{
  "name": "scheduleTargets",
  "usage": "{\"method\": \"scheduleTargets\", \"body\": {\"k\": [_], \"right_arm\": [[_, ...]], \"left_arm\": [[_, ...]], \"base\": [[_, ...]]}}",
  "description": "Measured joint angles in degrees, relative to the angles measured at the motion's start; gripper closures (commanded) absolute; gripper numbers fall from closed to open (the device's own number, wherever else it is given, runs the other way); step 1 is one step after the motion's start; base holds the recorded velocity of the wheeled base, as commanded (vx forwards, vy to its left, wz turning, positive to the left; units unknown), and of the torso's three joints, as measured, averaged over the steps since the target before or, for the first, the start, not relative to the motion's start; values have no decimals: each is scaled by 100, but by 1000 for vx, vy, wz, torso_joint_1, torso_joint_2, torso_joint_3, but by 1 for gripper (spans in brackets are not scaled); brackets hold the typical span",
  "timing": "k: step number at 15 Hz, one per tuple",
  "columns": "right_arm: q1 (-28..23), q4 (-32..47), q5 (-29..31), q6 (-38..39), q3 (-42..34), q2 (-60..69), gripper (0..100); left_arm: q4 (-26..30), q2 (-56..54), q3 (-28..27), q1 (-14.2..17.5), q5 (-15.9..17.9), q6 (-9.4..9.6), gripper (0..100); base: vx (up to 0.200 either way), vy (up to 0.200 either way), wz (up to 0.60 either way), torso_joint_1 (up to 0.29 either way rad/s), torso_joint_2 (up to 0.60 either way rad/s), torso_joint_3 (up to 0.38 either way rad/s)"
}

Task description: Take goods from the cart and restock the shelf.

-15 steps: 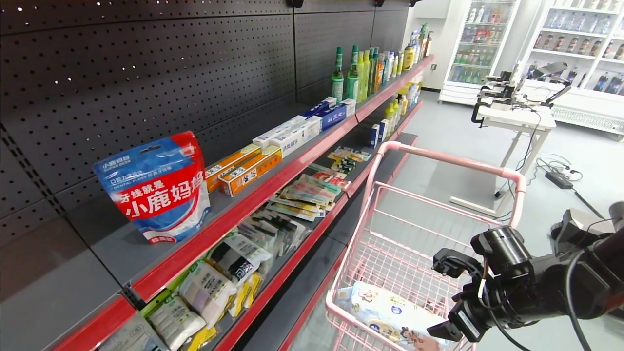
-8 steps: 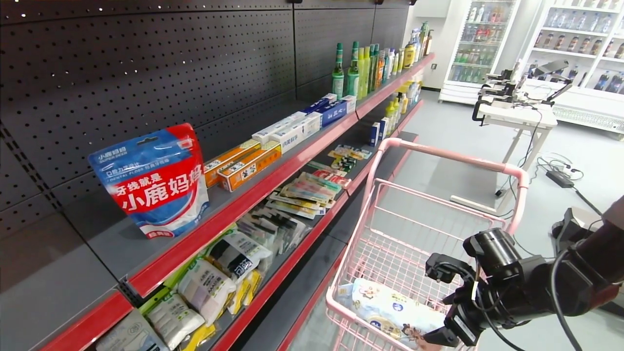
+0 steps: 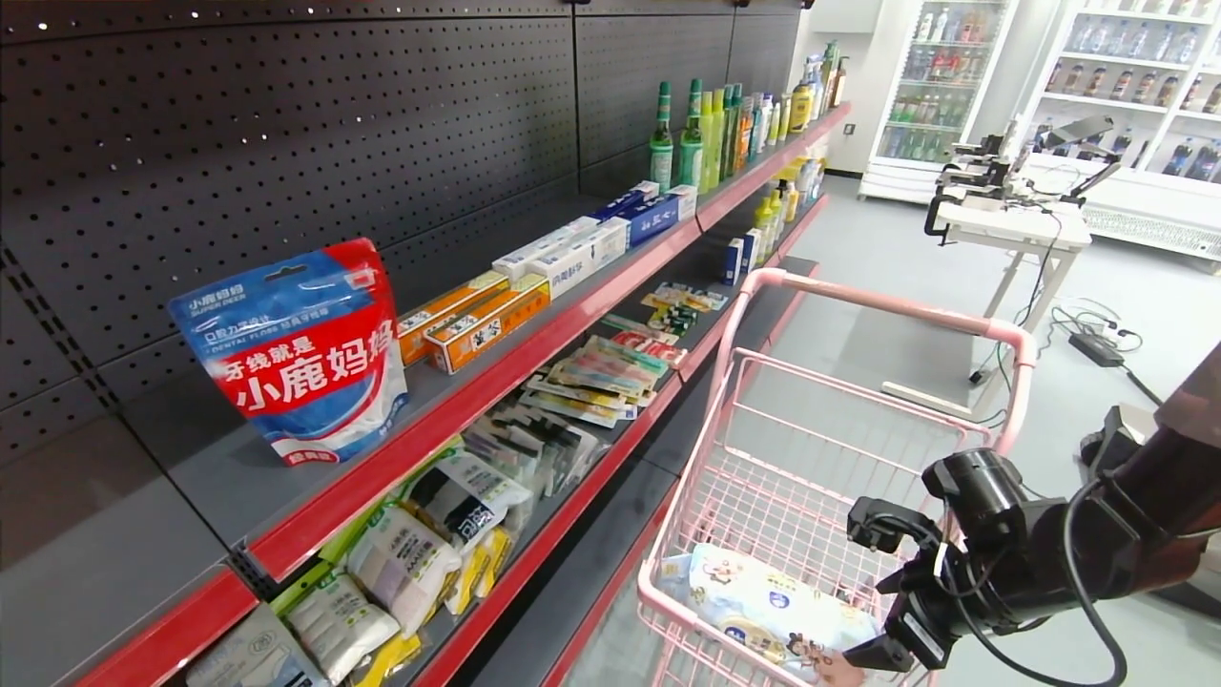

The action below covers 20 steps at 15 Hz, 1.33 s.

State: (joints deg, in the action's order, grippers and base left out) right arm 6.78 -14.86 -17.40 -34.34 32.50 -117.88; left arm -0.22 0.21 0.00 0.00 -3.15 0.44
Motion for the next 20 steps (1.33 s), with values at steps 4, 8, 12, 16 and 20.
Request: {"method": "scheduleTargets", "body": {"k": [4,8,12,16,20], "right_arm": [[-26,-846,-135,-11,-56,-414,0],[-34,-1103,-143,-11,-205,-736,0],[-108,-1122,-165,-17,-135,-846,0],[-152,-1128,-157,-23,-15,-984,0],[-177,-1139,-157,-22,160,-1172,0]], "left_arm": [[-2,0,0,0,0,7,0],[0,0,0,0,0,7,0],[0,0,-5,0,2,10,0],[0,0,0,0,0,10,0],[-2,0,0,0,0,10,0]], "base": [[0,0,0,0,0,0],[0,0,0,0,0,0],[0,0,0,-106,253,145],[0,0,0,-16,46,28],[0,0,0,0,0,0]]}}
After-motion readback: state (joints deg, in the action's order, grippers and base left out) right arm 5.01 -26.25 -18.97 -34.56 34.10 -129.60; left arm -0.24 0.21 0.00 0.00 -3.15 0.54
